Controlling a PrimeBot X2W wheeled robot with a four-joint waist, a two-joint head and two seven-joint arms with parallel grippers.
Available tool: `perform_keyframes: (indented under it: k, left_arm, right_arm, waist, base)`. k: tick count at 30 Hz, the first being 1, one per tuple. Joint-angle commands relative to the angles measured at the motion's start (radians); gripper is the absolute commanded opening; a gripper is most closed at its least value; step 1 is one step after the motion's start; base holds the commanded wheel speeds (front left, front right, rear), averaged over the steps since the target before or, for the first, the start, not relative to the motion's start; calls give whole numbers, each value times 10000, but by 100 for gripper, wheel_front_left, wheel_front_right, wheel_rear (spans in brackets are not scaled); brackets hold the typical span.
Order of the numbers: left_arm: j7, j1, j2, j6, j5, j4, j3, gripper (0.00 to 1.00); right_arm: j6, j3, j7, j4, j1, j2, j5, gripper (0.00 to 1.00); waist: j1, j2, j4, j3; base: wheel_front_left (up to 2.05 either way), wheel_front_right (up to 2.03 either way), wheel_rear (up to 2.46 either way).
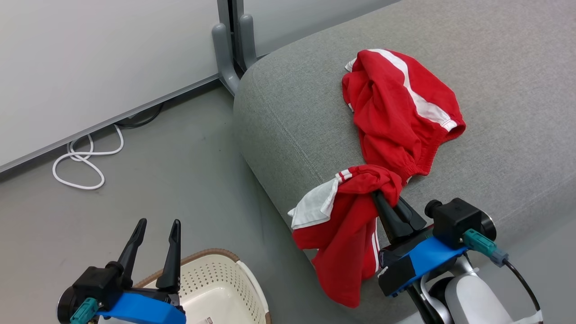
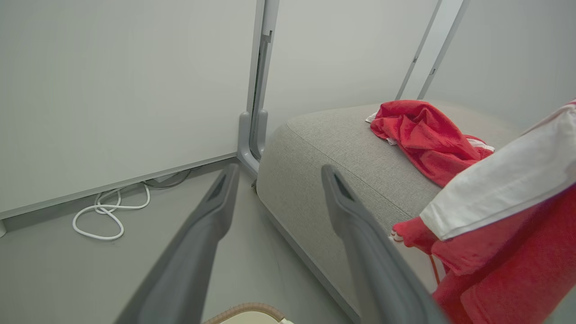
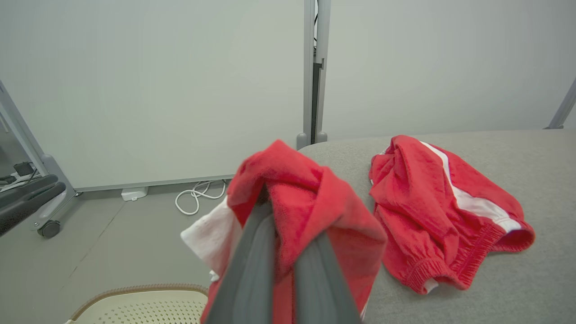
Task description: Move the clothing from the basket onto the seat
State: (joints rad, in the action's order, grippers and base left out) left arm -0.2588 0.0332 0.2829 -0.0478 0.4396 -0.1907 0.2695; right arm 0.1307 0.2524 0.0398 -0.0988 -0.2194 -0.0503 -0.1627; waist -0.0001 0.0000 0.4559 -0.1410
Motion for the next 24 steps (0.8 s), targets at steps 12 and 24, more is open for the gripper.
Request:
perform_keyframes:
  k: [12,24]
  left_arm:
    - [-6,308,38,-103,28,-319,107,100]
    - [369,1141,559,-11,-272,569,71,100]
  right_arm:
    - [3,-245,36,398,-253,-2,-117,0]
    - [1,-1613,-1587,1370,-4388,-1348,-87,0]
  waist:
    - [1,0,-27,-239]
    - [1,0,-324,-2142]
  base:
    - [0,0,0]
    - [0,0,0]
